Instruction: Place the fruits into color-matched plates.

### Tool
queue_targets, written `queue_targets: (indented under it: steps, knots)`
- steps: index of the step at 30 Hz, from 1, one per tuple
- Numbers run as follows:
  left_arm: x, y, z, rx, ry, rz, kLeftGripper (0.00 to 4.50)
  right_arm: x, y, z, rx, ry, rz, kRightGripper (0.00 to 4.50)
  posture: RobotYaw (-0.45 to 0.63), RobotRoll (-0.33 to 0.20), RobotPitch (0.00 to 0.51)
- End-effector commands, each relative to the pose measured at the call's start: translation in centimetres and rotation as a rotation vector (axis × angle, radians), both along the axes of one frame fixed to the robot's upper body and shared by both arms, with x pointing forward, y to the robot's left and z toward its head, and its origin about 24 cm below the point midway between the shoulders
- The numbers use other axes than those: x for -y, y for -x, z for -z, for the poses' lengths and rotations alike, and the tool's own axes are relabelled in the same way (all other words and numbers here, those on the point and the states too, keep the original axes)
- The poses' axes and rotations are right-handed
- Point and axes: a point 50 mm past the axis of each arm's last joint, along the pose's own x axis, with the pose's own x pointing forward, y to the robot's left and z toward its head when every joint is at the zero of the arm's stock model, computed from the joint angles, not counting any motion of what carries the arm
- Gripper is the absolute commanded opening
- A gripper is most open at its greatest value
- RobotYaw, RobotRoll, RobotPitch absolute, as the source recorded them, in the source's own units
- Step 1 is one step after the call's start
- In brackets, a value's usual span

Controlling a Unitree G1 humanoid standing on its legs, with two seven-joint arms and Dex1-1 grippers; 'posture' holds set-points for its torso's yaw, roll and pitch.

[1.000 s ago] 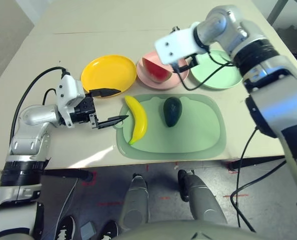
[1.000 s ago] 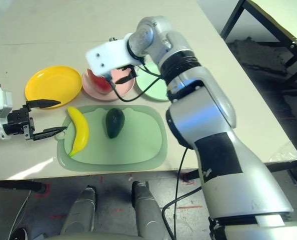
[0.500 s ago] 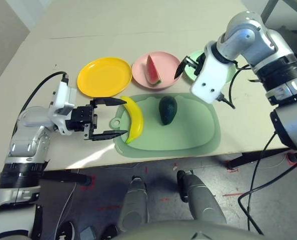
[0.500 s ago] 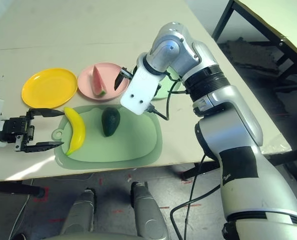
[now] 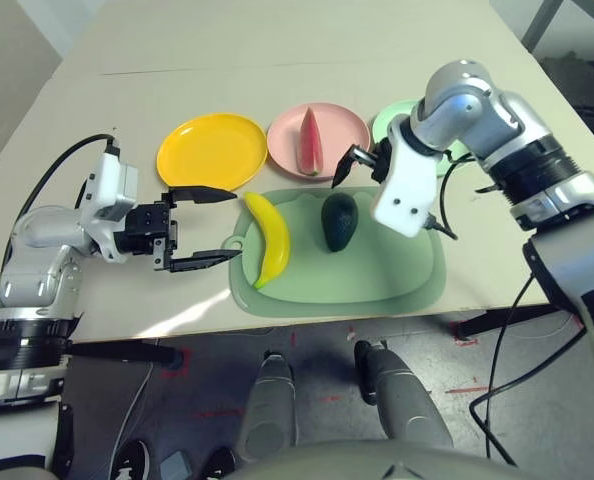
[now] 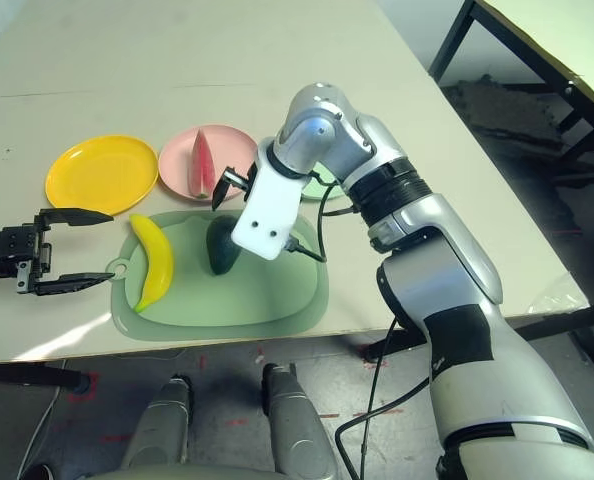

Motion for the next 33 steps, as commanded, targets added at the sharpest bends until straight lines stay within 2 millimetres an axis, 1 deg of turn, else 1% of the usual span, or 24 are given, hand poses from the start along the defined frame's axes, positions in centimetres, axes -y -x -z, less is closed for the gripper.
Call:
queue_targets:
  steps: [1, 5, 16, 27, 33]
  knots:
    - [-0.2, 0.2, 0.2, 0.0, -0.015, -0.006, 4.5, -0.5, 0.2, 0.8, -0.014, 0.011, -0.015, 4.48, -0.02, 0.0, 0.24]
    - [0.1, 0.1, 0.3, 0.003, -0.01, 0.0, 4.5, -1.0, 0.2, 1.7, -0.031, 0.004, -0.011, 4.48, -0.02, 0.0, 0.241]
    - [-0.1, 0.2, 0.2, 0.003, -0.009, -0.005, 4.5, -1.6, -0.4, 2.7, -0.039, 0.003, 0.026, 4.48, 0.0, 0.0, 0.241]
    - [-0.2, 0.5, 0.2, 0.005, -0.011, -0.01, 4.5, -1.4, 0.0, 4.1, -0.076, 0.052, 0.017, 4.48, 0.01, 0.0, 0.243]
    - [-0.2, 0.6, 0.2, 0.006, -0.014, -0.013, 4.5, -1.5, 0.1, 4.2, -0.086, 0.055, 0.03, 4.48, 0.01, 0.0, 0.243]
